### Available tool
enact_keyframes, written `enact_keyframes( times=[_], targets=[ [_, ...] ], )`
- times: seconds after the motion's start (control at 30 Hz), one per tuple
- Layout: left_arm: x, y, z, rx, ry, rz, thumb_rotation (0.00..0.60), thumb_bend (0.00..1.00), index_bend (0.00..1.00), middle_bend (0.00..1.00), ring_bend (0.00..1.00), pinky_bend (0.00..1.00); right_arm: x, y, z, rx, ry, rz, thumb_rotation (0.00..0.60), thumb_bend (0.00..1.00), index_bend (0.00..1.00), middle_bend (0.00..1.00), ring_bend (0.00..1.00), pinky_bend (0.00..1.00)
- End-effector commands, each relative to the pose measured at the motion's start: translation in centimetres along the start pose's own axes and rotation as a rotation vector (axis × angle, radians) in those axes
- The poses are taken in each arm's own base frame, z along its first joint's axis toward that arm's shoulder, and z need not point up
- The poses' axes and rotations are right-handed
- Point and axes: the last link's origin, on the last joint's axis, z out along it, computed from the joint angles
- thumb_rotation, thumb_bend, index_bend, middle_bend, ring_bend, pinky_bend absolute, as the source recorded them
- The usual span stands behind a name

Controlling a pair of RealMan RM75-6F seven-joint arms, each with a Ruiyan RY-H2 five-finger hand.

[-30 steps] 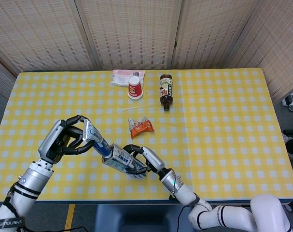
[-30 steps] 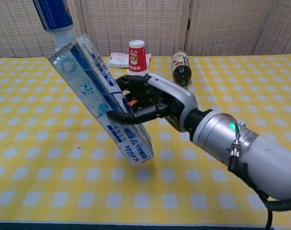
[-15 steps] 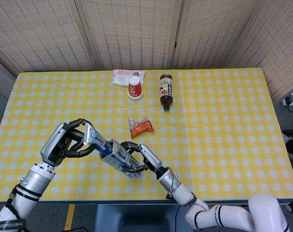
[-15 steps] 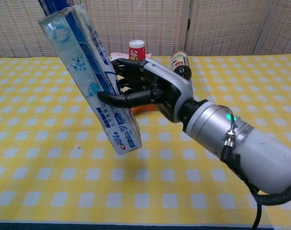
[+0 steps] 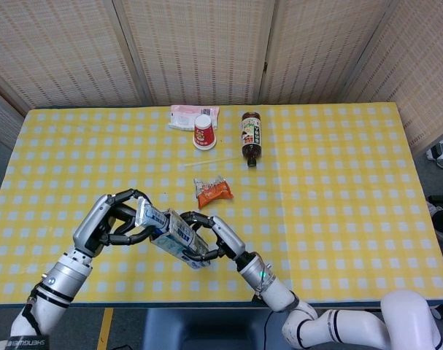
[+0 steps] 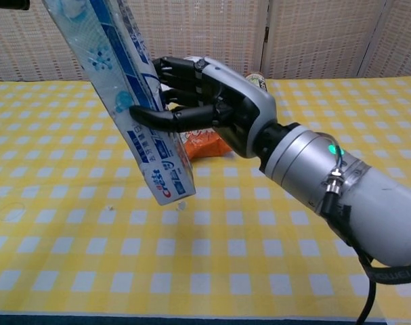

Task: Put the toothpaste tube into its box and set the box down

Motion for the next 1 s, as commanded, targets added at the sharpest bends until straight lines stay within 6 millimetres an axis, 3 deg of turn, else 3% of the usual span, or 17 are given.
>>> enact_keyframes(
  times=[0.03, 0.07, 0.13, 0.23, 0.27, 0.33, 0.4, 0.43, 0.47, 0.63, 0.8, 0.87, 1.0],
  targets=[
    [-0.2, -0.3, 0.2, 0.047, -0.031, 0.006, 0.6, 0.4, 0.42, 1.0, 1.0, 1.0, 0.0, 0.0, 0.0, -0.004, -0.004, -0.002, 0.6, 0.33, 0.46, 0.32, 0.37, 0.48],
    [-0.2, -0.3, 0.1, 0.039, -0.033, 0.008, 0.6, 0.35, 0.29, 1.0, 1.0, 1.0, 0.0, 0.1, 0.0, -0.004, -0.004, -0.003, 0.6, 0.33, 0.46, 0.32, 0.37, 0.48],
    [-0.3, -0.1, 0.1, 0.023, -0.03, 0.012, 0.6, 0.28, 0.14, 1.0, 1.0, 1.0, 0.1, 0.1, -0.1, -0.006, -0.003, -0.001, 0.6, 0.33, 0.46, 0.32, 0.37, 0.48],
    [-0.2, 0.0, 0.2, 0.001, -0.018, 0.01, 0.6, 0.24, 0.06, 1.0, 1.0, 1.0, 0.2, 0.2, -0.2, -0.011, -0.003, 0.0, 0.6, 0.32, 0.46, 0.32, 0.37, 0.48],
    [-0.2, 1.3, 1.2, -0.008, -0.036, 0.001, 0.6, 0.23, 0.05, 1.0, 1.0, 1.0, 0.2, 0.2, -0.2, -0.011, -0.003, 0.0, 0.6, 0.33, 0.46, 0.32, 0.37, 0.48],
    [-0.3, -0.1, 0.3, 0.034, -0.033, 0.004, 0.6, 0.22, 0.03, 1.0, 1.0, 1.0, 0.2, 0.1, -0.2, -0.01, -0.003, -0.003, 0.6, 0.33, 0.47, 0.32, 0.37, 0.48],
    [-0.2, 0.2, 0.2, 0.001, -0.028, 0.025, 0.6, 0.21, 0.02, 1.0, 1.0, 1.0, 0.2, 0.1, -0.3, -0.008, -0.004, -0.007, 0.6, 0.32, 0.47, 0.32, 0.37, 0.48],
    [0.1, 3.1, 2.1, -0.081, -0.03, 0.027, 0.6, 0.2, 0.01, 1.0, 1.0, 1.0, 0.2, 0.1, -0.3, -0.009, -0.006, -0.008, 0.6, 0.32, 0.47, 0.32, 0.37, 0.48],
    [-0.3, 0.3, 0.7, 0.041, -0.049, 0.02, 0.6, 0.2, 0.01, 1.0, 1.0, 1.0, 0.2, 0.1, -0.4, -0.009, -0.007, -0.01, 0.6, 0.33, 0.47, 0.32, 0.37, 0.48],
    [0.7, 0.6, 0.2, -0.061, 0.02, 0.109, 0.6, 0.2, 0.01, 1.0, 1.0, 1.0, 0.5, 0.2, -0.7, -0.013, -0.006, -0.047, 0.6, 0.33, 0.47, 0.32, 0.37, 0.48],
    [2.9, -0.5, -0.3, -0.135, 0.145, 0.298, 0.6, 0.2, 0.02, 1.0, 0.99, 1.0, 1.8, 0.6, -1.4, -0.038, -0.004, -0.157, 0.6, 0.33, 0.47, 0.32, 0.37, 0.48],
    [3.8, -1.3, -0.6, -0.147, 0.19, 0.37, 0.6, 0.2, 0.06, 0.96, 0.94, 1.0, 2.5, 0.8, -1.7, -0.054, -0.003, -0.206, 0.6, 0.33, 0.47, 0.32, 0.37, 0.48],
    [5.9, -3.3, -1.1, -0.152, 0.279, 0.524, 0.6, 0.2, 0.1, 0.72, 0.71, 0.86, 4.2, 0.9, -2.4, -0.091, 0.006, -0.318, 0.6, 0.33, 0.47, 0.32, 0.37, 0.48]
  ],
)
